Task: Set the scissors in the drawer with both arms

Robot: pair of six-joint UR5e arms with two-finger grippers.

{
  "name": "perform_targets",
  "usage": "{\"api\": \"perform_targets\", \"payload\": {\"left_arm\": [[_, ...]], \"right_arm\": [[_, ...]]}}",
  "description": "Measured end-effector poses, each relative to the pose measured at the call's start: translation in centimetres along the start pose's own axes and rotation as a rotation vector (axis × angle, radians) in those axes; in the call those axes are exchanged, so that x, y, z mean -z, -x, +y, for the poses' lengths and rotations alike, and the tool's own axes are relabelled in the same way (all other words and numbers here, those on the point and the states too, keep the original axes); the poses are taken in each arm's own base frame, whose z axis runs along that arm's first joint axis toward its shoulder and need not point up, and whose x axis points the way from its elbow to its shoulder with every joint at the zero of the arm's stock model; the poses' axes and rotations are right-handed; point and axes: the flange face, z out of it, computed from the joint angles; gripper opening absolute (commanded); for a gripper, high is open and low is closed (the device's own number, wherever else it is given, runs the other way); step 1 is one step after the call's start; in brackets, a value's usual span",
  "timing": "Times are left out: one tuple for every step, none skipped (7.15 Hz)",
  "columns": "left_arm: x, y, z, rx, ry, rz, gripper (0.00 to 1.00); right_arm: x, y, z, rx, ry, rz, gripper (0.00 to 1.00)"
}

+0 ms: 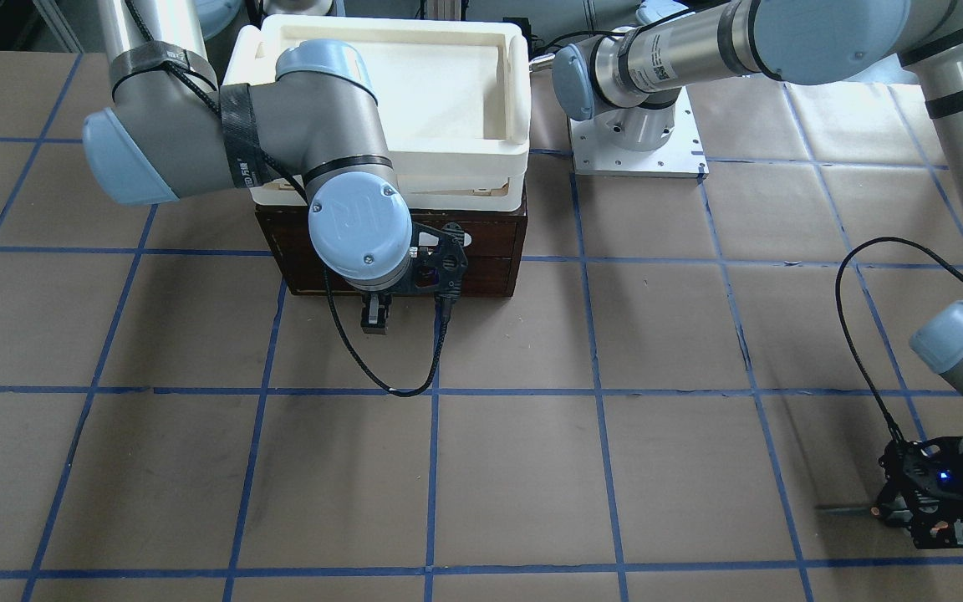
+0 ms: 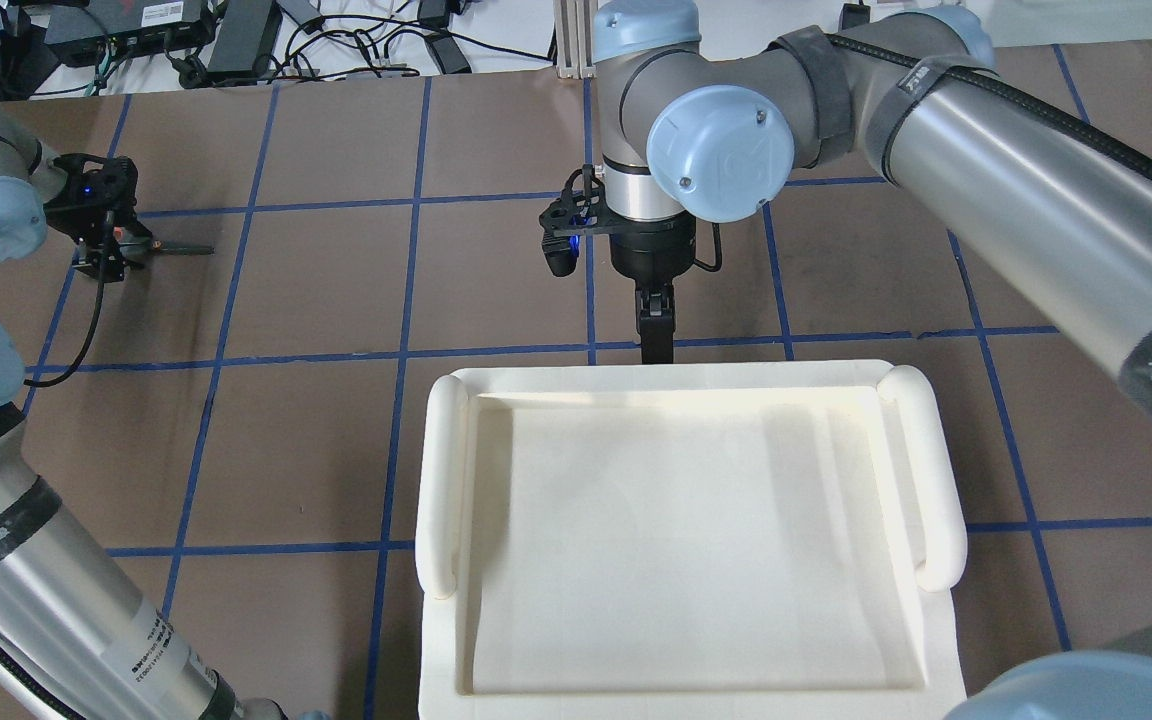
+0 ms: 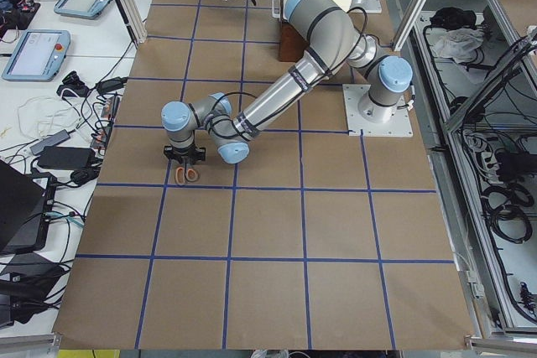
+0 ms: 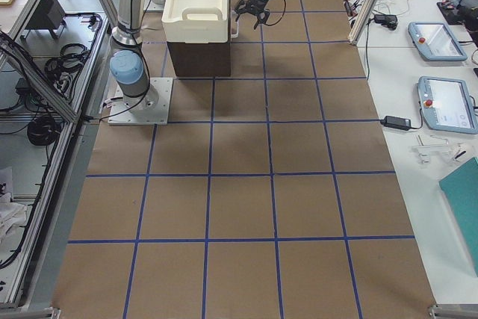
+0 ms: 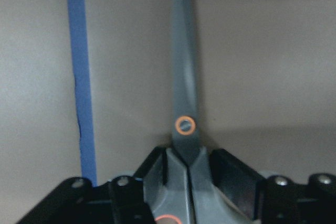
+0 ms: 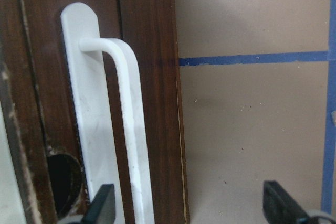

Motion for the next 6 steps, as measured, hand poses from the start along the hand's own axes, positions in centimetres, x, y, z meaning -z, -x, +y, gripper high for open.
{"api": "perform_targets", "payload": {"left_arm": [[0.2, 0.1, 0.0, -0.011, 0.007, -0.005, 0.0], [0.5, 0.2, -0.1, -0.018, 0.011, -0.009, 0.0], [1.2, 0.2, -0.3, -0.022, 0.013, -0.014, 0.0], [2.2, 0.3, -0.8, -0.026, 0.013, -0.017, 0.0], [3.6, 0.4, -2.0, -0.035, 0.013, -0.014, 0.0], [5.4, 0.7, -4.3, -0.053, 0.017, -0.006, 0.0]], "right_arm": [[-0.5, 0.0, 0.0, 0.003, 0.004, -0.005, 1.0], [-0.8, 0.0, 0.0, 0.007, 0.005, -0.005, 1.0], [-1.0, -0.1, -0.1, 0.008, 0.005, -0.005, 1.0], [-1.1, -0.1, -0.1, 0.007, 0.007, -0.008, 1.0], [-1.2, 0.0, -0.2, 0.005, 0.011, -0.013, 1.0], [-1.3, 0.2, -0.4, 0.006, 0.015, -0.016, 1.0]]}}
